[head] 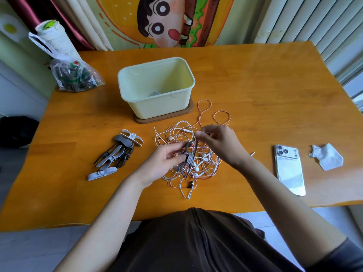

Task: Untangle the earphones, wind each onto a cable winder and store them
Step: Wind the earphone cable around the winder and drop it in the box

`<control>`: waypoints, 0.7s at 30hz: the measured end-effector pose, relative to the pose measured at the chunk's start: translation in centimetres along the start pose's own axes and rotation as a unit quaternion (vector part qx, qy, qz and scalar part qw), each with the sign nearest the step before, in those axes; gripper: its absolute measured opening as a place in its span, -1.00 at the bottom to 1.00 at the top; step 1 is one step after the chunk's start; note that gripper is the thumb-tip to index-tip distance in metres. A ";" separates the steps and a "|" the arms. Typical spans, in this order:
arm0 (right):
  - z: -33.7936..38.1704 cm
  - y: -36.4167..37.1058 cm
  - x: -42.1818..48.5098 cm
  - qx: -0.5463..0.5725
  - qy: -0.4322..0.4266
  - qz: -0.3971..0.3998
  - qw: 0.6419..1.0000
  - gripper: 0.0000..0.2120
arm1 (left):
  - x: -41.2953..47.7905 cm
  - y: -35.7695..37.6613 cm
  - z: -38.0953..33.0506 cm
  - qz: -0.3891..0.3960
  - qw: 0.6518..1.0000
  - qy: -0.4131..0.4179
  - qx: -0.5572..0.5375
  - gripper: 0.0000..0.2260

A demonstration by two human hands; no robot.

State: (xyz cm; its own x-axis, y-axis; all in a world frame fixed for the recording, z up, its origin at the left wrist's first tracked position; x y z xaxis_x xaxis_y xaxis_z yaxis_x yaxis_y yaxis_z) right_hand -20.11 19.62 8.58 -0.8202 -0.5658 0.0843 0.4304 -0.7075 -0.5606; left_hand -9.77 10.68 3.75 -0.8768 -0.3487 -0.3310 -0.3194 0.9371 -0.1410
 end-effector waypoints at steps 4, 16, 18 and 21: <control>-0.8 0.8 -0.1 0.017 0.043 0.025 0.999 -0.69 | -0.2 -0.1 0.3 0.002 1.000 -0.006 -0.020 -0.60; -2.8 3.8 -1.9 0.132 0.180 0.093 0.970 -0.63 | 0.3 -1.4 -1.4 -0.088 0.973 0.011 -0.213 -0.71; -2.7 4.3 -2.2 0.143 0.187 0.092 0.968 -0.63 | 0.3 -1.4 -1.0 -0.105 0.964 -0.003 -0.246 -0.72; -2.3 4.9 -2.8 0.138 0.184 0.111 0.967 -0.63 | 0.4 -1.5 -0.1 -0.130 0.948 -0.032 -0.290 -0.74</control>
State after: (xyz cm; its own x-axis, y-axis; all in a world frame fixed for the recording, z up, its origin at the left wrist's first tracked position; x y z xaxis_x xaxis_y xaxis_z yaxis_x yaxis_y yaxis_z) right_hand -16.60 18.67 3.68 -0.7530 -0.5631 -0.3405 0.6534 -0.7011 -0.2855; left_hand -9.71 9.13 3.94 -0.7241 -0.5512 -0.4145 -0.6812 0.6656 0.3049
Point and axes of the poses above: each hand's wrist, its own x-axis towards the middle knuckle, its own y-axis out of the palm, z = x × y, the point moved 9 cm from there along x, towards the middle knuckle, and after that the axes turned 13 degrees about -z, right-handed, at the moved point
